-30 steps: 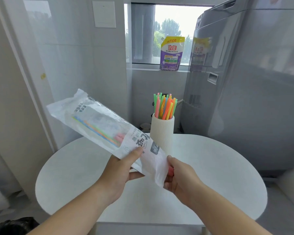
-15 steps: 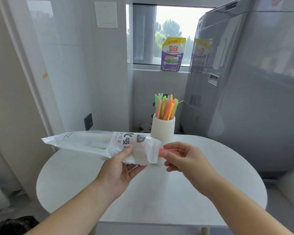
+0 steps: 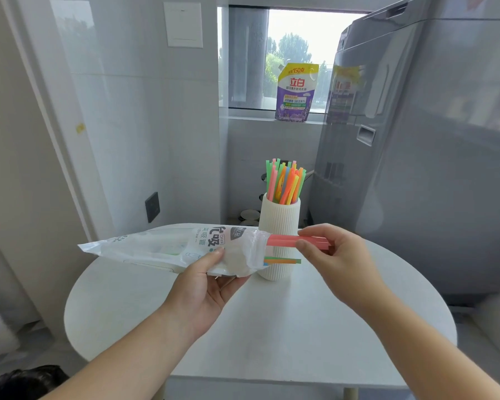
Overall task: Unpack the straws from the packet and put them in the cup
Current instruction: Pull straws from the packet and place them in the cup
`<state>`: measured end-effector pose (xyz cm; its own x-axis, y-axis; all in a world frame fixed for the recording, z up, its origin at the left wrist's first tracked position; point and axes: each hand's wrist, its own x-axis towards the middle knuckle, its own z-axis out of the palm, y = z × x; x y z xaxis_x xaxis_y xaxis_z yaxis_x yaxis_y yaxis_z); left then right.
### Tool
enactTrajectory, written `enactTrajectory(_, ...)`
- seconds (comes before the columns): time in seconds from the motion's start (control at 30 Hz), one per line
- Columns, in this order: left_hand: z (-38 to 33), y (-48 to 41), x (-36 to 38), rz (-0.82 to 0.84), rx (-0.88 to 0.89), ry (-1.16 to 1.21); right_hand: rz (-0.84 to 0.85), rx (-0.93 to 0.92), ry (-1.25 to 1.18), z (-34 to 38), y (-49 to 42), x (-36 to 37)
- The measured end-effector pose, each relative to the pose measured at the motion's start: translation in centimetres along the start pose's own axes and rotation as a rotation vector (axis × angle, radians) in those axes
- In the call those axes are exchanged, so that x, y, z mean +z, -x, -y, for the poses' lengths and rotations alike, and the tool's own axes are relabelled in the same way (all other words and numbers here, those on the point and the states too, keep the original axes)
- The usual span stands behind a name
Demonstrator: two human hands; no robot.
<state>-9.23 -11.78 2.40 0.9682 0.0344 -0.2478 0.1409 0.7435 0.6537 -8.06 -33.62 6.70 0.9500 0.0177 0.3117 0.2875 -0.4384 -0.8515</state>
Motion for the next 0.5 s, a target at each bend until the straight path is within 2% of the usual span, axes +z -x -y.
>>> enactTrajectory(0.07,0.0,0.0,0.0,-0.003,0.0,0.007,0.008,0.048,-0.096,0.1,-0.3,-0.4)
enactTrajectory(0.37,0.3,0.0,0.3,-0.007,-0.015,0.023,-0.014,0.399,-0.976,1.5,-1.1,0.4)
enactTrajectory(0.43,0.3,0.1,0.4,-0.007,-0.007,0.021,-0.09,0.451,-1.029,1.7,-1.5,1.0)
enactTrajectory(0.5,0.3,0.1,0.3,-0.006,-0.002,0.017,-0.146,0.484,-0.937,1.7,-1.7,1.3)
